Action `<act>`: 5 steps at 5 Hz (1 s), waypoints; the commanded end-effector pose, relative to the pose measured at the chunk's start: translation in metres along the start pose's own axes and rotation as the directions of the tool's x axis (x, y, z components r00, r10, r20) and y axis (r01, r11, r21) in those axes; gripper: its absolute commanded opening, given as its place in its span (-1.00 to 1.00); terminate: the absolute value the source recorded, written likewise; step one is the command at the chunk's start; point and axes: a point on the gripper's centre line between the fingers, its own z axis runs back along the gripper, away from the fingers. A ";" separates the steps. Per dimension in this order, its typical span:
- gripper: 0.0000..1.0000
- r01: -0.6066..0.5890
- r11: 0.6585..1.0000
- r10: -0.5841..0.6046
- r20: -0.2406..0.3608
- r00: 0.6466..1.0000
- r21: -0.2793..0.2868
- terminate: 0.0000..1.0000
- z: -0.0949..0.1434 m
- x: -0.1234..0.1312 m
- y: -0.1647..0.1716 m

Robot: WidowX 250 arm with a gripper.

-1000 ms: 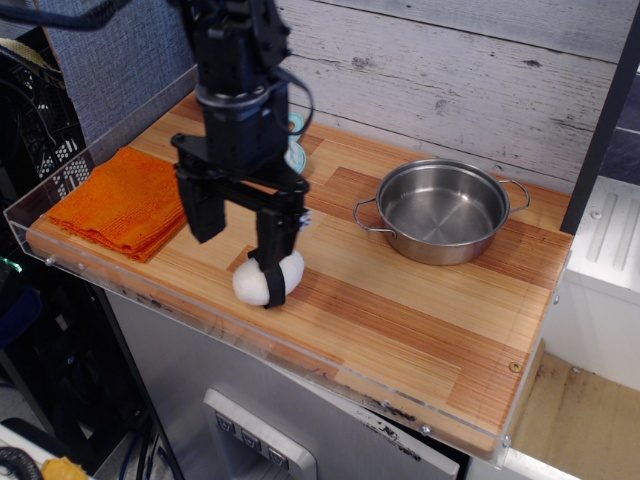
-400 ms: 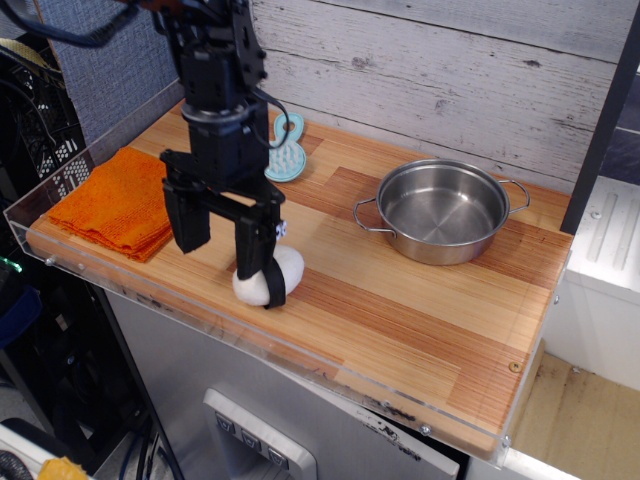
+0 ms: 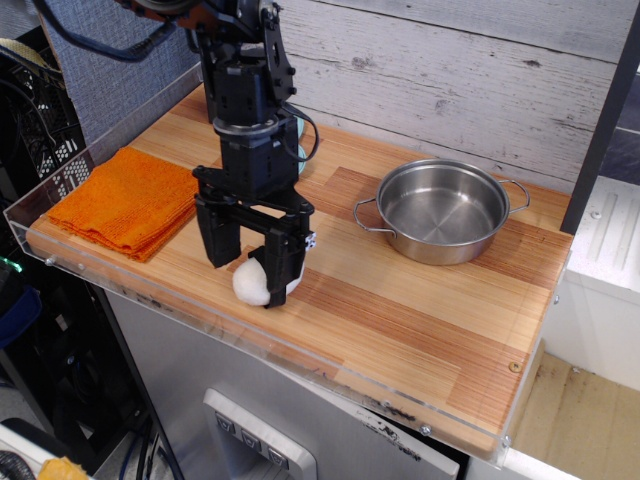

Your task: Put the egg inside the pot.

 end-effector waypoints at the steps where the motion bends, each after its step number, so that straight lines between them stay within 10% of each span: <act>1: 1.00 0.003 1.000 -0.003 -0.096 0.995 0.005 -1.00 -0.007 0.010 0.008; 2: 1.00 0.027 1.000 -0.026 -0.115 0.993 0.012 -1.00 -0.009 0.011 0.004; 3: -1.00 0.032 0.999 -0.030 -0.085 0.996 0.028 -1.00 0.003 0.008 0.000; 5: -1.00 -0.089 0.993 0.064 0.285 0.956 0.077 -1.00 0.094 -0.027 -0.021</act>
